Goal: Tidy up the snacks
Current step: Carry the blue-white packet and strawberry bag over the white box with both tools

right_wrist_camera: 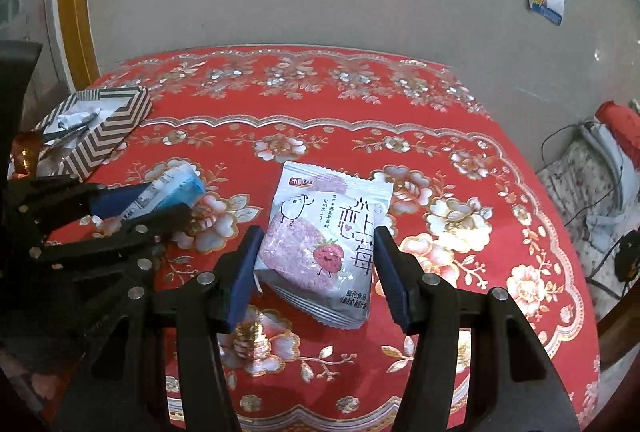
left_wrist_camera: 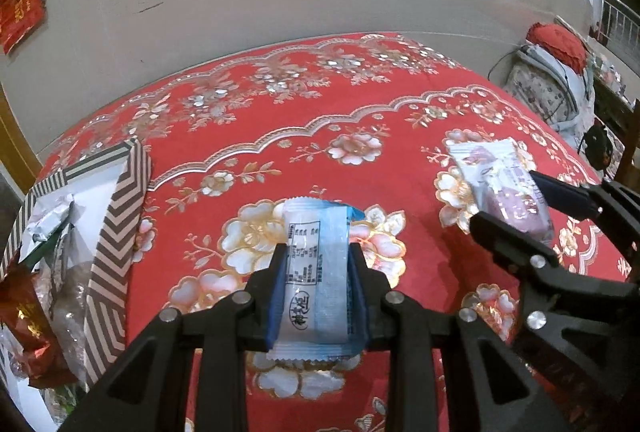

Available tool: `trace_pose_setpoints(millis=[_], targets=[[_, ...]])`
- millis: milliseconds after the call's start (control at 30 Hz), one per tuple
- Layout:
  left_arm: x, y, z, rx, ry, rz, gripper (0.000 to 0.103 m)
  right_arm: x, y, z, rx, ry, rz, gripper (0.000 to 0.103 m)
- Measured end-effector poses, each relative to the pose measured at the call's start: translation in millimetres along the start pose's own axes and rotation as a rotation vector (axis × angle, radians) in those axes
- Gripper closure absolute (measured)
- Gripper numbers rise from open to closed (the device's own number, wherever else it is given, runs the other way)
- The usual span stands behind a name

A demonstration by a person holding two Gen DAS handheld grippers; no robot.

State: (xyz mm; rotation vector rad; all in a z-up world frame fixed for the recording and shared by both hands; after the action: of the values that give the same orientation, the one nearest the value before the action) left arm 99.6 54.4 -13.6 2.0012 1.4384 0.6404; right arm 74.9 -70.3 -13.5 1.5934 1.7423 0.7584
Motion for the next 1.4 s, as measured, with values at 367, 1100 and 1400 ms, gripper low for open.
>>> trace_pose_setpoints(millis=[367, 1100, 1400], targets=[[20, 13, -26, -0.087, 0.085, -0.025, 0.072, -1, 11, -26, -0.147, -0.04, 0.008, 0.048], [49, 22, -84, -0.209, 0.14, -0.058, 0.072, 35, 36, -85, -0.323, -0.004, 0.014, 0.048], [93, 15, -108, -0.241, 0.195, -0.09, 0.072, 83, 47, -95, -0.349, 0.045, -0.057, 0.048]])
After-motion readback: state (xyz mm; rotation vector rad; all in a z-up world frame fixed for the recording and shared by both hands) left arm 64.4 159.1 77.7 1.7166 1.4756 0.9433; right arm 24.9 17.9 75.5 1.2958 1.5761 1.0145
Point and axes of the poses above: each gripper's, at about its wrist camera, not at the fingertips, and z roughly the way its jaws point, x to its left, y to its top, the point moved 3 cm from there along z, roughly the way its jaws point, and after that the axes turned 2 degrees about -x, right-handed, at the moved point
